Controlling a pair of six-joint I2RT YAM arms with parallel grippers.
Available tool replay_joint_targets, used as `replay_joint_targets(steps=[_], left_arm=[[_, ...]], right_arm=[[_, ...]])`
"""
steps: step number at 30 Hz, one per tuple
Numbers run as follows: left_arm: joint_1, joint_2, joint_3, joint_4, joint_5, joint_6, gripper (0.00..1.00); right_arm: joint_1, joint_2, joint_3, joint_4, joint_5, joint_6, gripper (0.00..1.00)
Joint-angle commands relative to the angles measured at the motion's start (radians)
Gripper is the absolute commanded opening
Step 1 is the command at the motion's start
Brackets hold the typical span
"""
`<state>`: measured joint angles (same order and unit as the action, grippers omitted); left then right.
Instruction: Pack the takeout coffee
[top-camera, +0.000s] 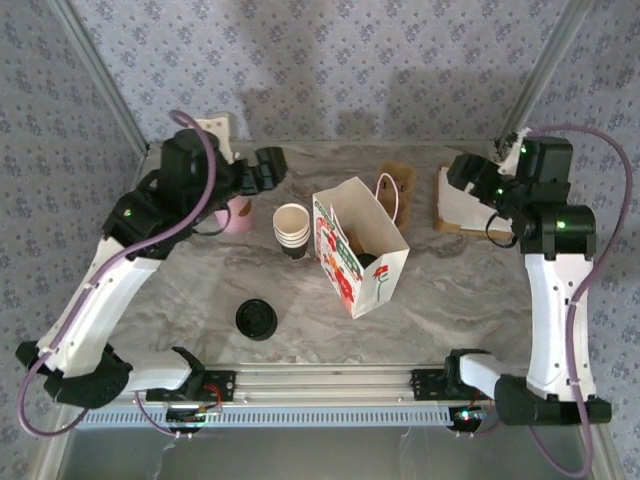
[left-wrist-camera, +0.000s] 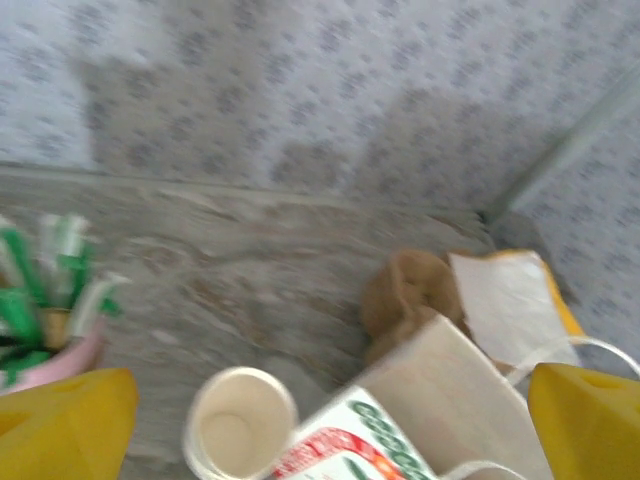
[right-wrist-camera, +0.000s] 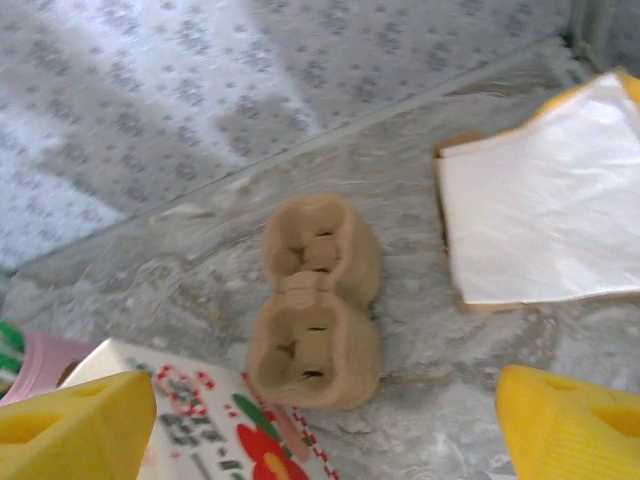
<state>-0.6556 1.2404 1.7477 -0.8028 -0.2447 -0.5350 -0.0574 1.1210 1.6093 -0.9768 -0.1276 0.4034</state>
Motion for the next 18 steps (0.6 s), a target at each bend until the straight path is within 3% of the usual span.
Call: replay_joint_targets(steps=[1, 6, 12, 18], left_arm=[[0.110, -0.067, -0.048, -0.021, -0.036, 0.082, 1.00], [0.213, -0.095, -0.136, -0.025, -0.073, 0.126, 1.00], [0.310, -0.067, -0.202, -0.068, 0.008, 0.017, 1.00], [0.329, 0.051, -0.123, -0.152, 0.062, 0.020, 0.98]], right_arm=[[-0.118, -0.060, -0.090, 0.079, -0.067, 0.031, 0.89], [-0.290, -0.117, -0.234, 0.153, -0.140, 0.055, 0.89], [-0.323, -0.138, -0.348, 0.201, -0.121, 0.091, 0.89], [-0.357, -0.136, -0.479, 0.313, -0.234, 0.203, 0.86]])
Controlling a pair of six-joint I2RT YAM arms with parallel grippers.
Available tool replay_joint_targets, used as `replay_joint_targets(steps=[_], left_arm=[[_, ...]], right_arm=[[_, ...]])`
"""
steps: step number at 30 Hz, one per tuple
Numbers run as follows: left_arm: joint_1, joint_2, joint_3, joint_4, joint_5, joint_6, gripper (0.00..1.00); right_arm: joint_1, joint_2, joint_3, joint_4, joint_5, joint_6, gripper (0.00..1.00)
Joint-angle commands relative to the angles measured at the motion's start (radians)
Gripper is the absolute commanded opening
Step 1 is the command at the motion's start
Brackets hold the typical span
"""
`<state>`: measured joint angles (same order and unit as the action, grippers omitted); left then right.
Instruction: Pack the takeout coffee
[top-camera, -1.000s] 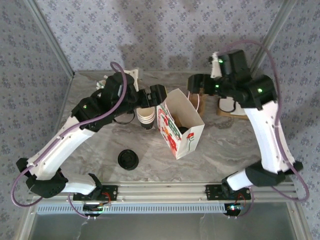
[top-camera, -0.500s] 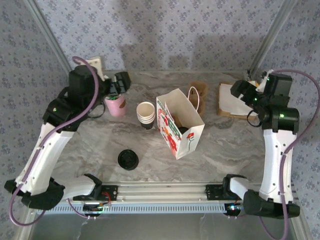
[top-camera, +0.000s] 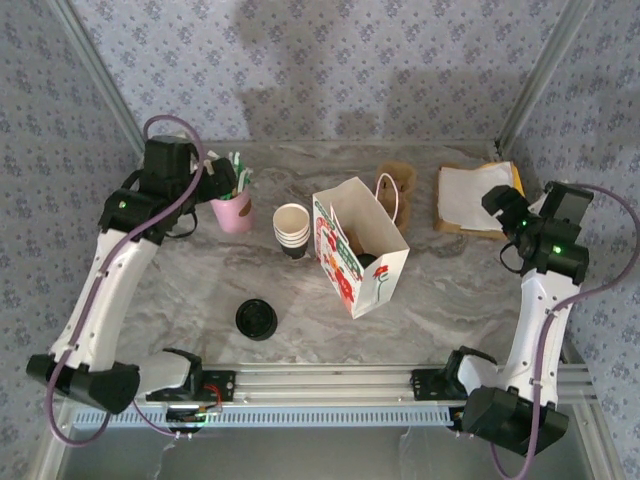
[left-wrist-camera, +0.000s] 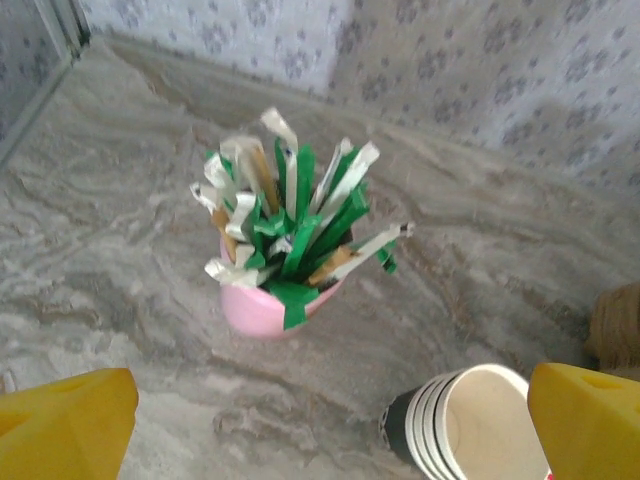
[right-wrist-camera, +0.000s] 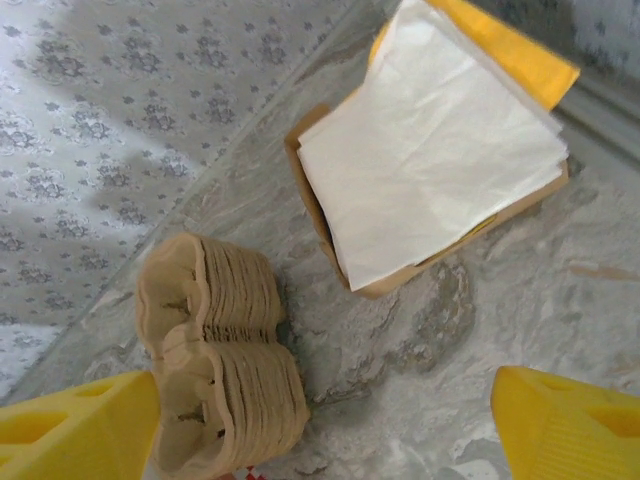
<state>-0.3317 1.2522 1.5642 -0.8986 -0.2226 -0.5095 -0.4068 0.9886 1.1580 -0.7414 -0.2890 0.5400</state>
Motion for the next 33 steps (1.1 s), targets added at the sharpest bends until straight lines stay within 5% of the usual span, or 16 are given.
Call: replay_joint_targets(steps=[1, 10, 16, 33], left_arm=[[0.005, 0.062, 0.081, -0.075, 0.040, 0.000, 0.97], [0.005, 0.274, 0.229, -0.197, -0.043, 0.028, 0.85], [0.009, 0.403, 0.354, -0.242, -0.069, 0.076, 0.82], [0.092, 0.648, 0.551, -0.207, -0.035, 0.061, 0.53]], right_arm=[[-0.007, 0.002, -0.030, 0.087, -0.075, 0.066, 0.85], [0.011, 0.113, 0.084, 0.043, -0.178, 0.021, 0.74], [0.061, 0.232, 0.196, -0.059, -0.213, -0.076, 0.73], [0.128, 0.254, 0.173, -0.006, -0.232, -0.081, 0.73]])
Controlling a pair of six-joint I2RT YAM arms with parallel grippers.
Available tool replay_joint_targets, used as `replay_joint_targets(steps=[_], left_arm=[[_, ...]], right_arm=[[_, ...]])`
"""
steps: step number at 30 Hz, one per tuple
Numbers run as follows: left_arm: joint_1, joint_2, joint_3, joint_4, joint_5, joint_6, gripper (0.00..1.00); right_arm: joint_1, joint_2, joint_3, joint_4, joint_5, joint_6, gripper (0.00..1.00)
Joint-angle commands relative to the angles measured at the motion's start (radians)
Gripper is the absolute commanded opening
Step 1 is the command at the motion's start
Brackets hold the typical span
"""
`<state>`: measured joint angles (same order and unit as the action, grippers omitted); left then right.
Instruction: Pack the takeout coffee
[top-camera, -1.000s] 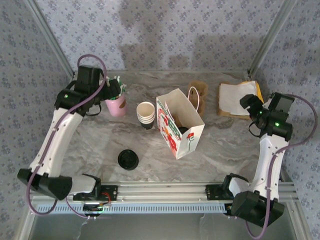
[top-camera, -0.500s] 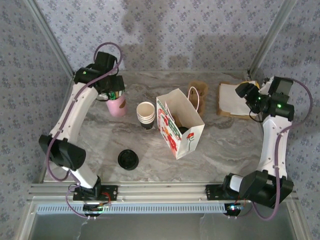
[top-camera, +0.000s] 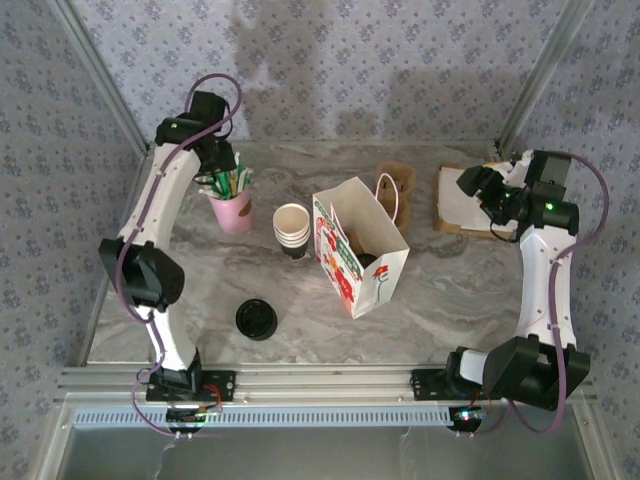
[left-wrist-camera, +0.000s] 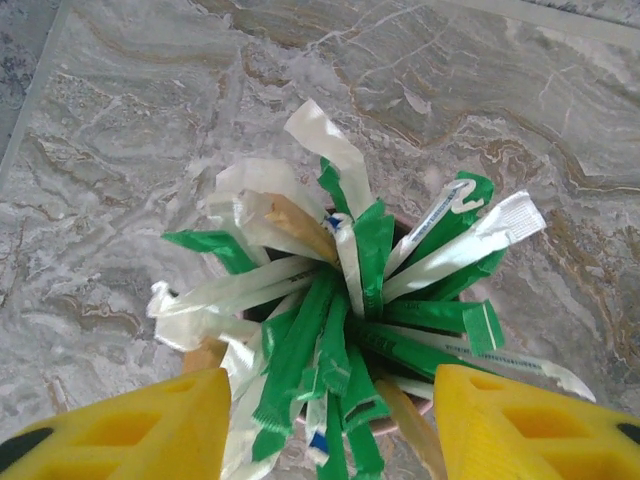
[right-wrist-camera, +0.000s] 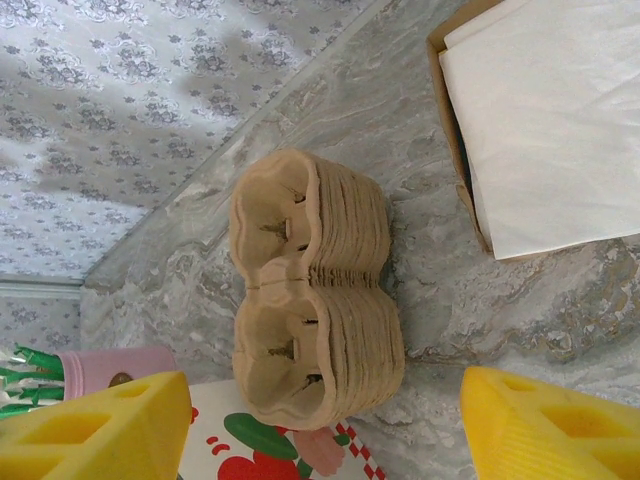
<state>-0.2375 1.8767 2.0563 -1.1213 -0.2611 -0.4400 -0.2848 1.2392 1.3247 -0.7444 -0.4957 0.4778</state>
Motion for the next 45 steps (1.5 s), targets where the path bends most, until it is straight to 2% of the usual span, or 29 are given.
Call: replay_joint_targets(steps=[1, 15, 20, 28, 35, 45], left_arm=[[-0.002, 0.033, 0.069, 0.014, 0.004, -0.011, 0.52], [-0.002, 0.118, 0.136, 0.029, -0.040, -0.012, 0.31], [0.007, 0.141, 0.151, 0.020, -0.073, -0.027, 0.31], [0.030, 0.177, 0.170, 0.002, -0.060, -0.067, 0.34], [0.030, 0.177, 0.177, 0.026, -0.042, -0.072, 0.25], [0.024, 0.171, 0.198, 0.014, -0.032, -0.069, 0.24]], right_arm=[[0.007, 0.005, 0.007, -0.003, -0.025, -0.019, 0.73], [0.012, 0.017, 0.005, -0.009, -0.035, -0.028, 0.73], [0.012, 0.017, 0.001, -0.013, -0.038, -0.034, 0.73], [0.010, 0.020, -0.007, -0.011, -0.040, -0.041, 0.73], [0.012, 0.023, -0.018, -0.001, -0.043, -0.036, 0.73], [0.016, 0.022, -0.020, 0.009, -0.041, -0.022, 0.73]])
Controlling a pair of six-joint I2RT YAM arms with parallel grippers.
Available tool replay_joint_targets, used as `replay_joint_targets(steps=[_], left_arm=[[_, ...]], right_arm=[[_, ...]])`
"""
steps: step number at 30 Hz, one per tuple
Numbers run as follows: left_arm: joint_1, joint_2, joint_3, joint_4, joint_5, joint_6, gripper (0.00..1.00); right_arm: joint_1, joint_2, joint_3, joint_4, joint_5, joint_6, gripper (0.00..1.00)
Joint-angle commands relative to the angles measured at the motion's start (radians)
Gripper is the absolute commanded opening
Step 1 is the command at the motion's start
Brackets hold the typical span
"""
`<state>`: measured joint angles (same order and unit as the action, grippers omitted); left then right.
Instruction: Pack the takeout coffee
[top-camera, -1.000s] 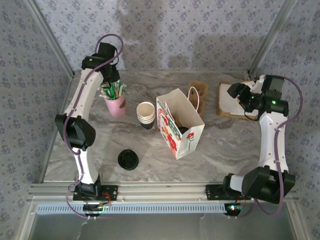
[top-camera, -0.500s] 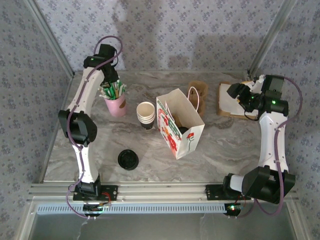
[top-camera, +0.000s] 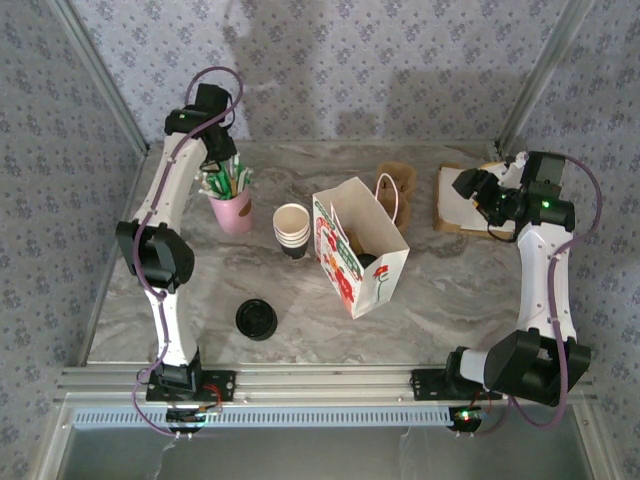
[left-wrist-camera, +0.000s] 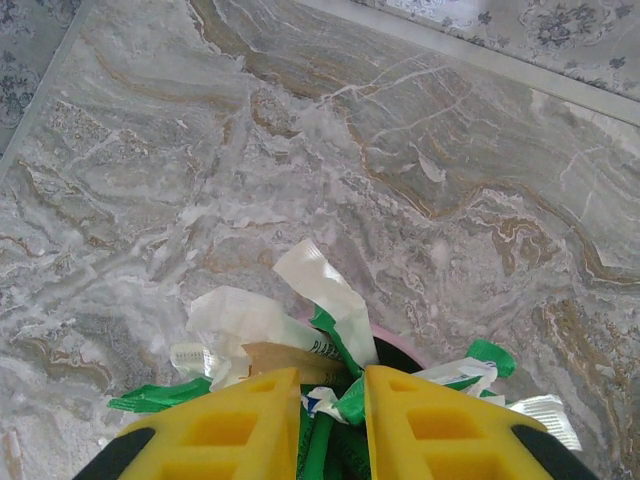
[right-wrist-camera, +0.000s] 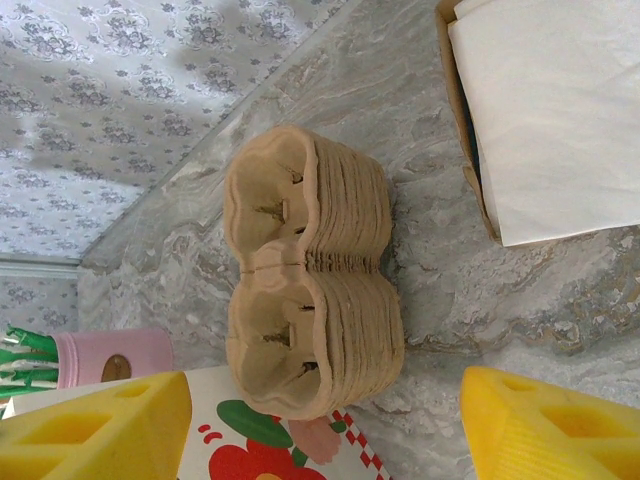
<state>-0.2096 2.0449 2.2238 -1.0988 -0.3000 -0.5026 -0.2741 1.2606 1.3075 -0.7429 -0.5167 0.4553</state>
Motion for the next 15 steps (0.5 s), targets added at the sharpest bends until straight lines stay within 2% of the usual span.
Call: replay_joint_targets(steps=[1, 15], left_arm=[[-0.006, 0.003, 0.030, -0.010, 0.006, -0.005, 0.24], [-0.028, 0.021, 0.018, -0.014, -0.016, -0.001, 0.24]], right_arm=[[0.006, 0.002, -0.002, 0.005, -0.020, 0.000, 0.73], [0.007, -0.001, 0.005, -0.001, -0.020, -0.004, 0.73]])
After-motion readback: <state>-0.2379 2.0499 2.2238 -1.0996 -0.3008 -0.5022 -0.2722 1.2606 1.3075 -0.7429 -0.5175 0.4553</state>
